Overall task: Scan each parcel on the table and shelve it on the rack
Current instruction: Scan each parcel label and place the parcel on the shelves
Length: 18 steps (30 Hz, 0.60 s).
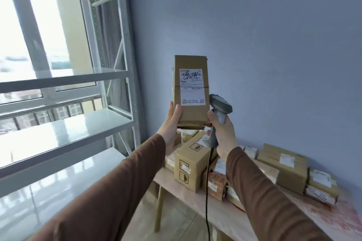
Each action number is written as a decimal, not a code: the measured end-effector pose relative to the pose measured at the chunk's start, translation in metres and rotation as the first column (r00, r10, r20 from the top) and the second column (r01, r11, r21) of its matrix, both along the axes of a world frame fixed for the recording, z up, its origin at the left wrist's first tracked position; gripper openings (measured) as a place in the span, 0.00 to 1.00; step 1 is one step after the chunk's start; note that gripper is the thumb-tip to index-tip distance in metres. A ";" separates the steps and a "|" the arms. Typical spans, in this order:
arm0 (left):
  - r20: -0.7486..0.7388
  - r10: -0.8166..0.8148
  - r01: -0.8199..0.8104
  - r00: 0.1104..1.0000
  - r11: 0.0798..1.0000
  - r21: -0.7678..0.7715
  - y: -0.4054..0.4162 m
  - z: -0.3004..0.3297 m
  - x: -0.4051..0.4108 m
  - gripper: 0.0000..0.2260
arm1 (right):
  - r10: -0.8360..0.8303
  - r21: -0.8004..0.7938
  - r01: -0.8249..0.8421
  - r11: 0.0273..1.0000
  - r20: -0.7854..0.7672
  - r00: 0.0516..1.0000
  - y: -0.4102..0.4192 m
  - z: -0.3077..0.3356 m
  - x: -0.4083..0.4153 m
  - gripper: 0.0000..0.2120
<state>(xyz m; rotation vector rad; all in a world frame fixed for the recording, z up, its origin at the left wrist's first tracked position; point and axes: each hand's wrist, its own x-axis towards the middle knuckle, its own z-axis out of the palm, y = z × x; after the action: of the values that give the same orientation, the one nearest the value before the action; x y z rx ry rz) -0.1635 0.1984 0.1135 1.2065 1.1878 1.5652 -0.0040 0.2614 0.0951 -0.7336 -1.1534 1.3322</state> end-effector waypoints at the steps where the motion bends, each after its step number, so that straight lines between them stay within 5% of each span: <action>1: -0.024 0.027 -0.027 0.999 0.999 0.020 -0.017 0.004 -0.024 0.30 | 0.036 0.003 -0.036 0.999 -0.001 0.999 -0.010 0.005 -0.025 0.29; 7: -0.075 0.211 -0.205 0.975 0.975 0.083 -0.137 0.031 -0.172 0.40 | 0.221 0.065 -0.222 0.973 0.018 0.975 -0.093 0.037 -0.189 0.17; 13: -0.118 0.393 -0.374 0.912 0.915 0.155 -0.240 0.048 -0.308 0.23 | 0.370 0.077 -0.374 0.924 0.051 0.927 -0.179 0.070 -0.336 0.19; 18: -0.082 0.520 -0.504 0.850 0.848 0.164 -0.305 0.064 -0.396 0.21 | 0.492 0.075 -0.495 0.866 0.058 0.869 -0.229 0.087 -0.445 0.16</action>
<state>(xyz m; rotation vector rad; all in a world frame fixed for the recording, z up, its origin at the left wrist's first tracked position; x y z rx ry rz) -0.5597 -0.1071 0.1774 1.1389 1.6042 2.0146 -0.4495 0.0329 0.1817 -0.4071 -1.4852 1.6819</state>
